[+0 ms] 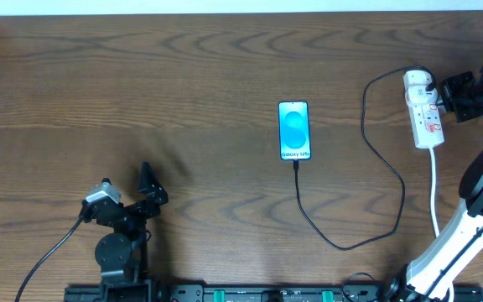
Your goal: Plug charger to phone and switch on socket
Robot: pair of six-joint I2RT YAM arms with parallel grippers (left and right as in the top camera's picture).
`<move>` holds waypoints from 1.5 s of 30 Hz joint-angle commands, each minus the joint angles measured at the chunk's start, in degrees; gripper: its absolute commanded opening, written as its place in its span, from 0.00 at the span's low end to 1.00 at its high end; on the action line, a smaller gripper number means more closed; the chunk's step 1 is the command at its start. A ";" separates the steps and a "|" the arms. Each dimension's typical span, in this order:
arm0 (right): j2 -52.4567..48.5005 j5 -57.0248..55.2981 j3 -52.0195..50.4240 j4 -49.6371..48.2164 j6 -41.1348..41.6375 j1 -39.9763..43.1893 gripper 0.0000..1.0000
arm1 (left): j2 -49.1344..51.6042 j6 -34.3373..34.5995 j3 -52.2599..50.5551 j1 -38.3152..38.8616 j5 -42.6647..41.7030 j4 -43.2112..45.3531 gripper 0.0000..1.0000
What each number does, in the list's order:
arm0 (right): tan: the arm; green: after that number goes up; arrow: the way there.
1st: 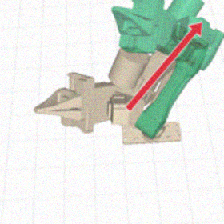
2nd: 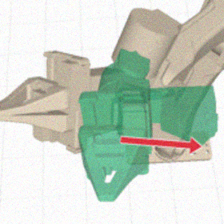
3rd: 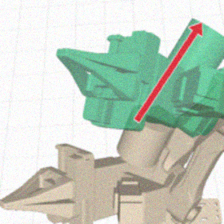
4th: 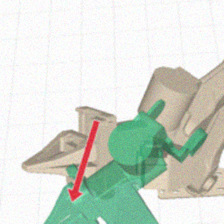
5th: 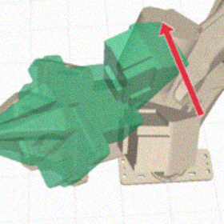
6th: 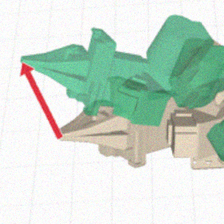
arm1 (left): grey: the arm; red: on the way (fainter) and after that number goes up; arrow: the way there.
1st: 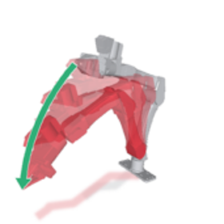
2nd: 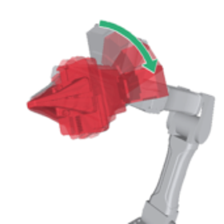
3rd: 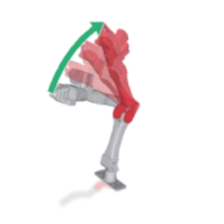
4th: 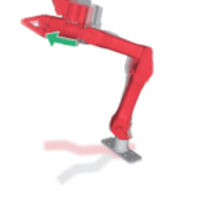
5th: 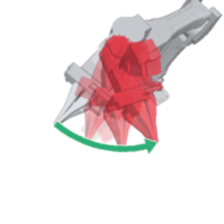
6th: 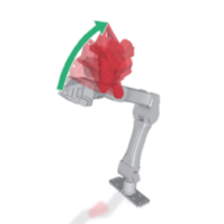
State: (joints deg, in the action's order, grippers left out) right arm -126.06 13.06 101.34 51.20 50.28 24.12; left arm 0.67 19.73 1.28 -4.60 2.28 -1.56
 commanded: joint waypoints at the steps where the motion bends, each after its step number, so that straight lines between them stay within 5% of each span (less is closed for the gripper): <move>1: -0.66 -0.70 1.27 -0.02 0.94 -0.61 0.01 | -0.44 0.50 -1.05 0.24 1.20 -2.27 0.98; 21: -4.81 -5.75 0.96 -1.75 2.60 -3.91 0.01 | -0.44 0.50 -1.05 0.24 1.20 -2.27 0.98; 45: -1.44 3.65 1.09 -0.87 -1.49 1.64 0.01 | -0.44 0.50 -1.05 0.24 1.20 -2.27 0.98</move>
State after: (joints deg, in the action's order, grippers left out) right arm -128.25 14.70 101.78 50.39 49.52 25.43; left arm 0.67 19.73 1.28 -4.60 2.28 -1.56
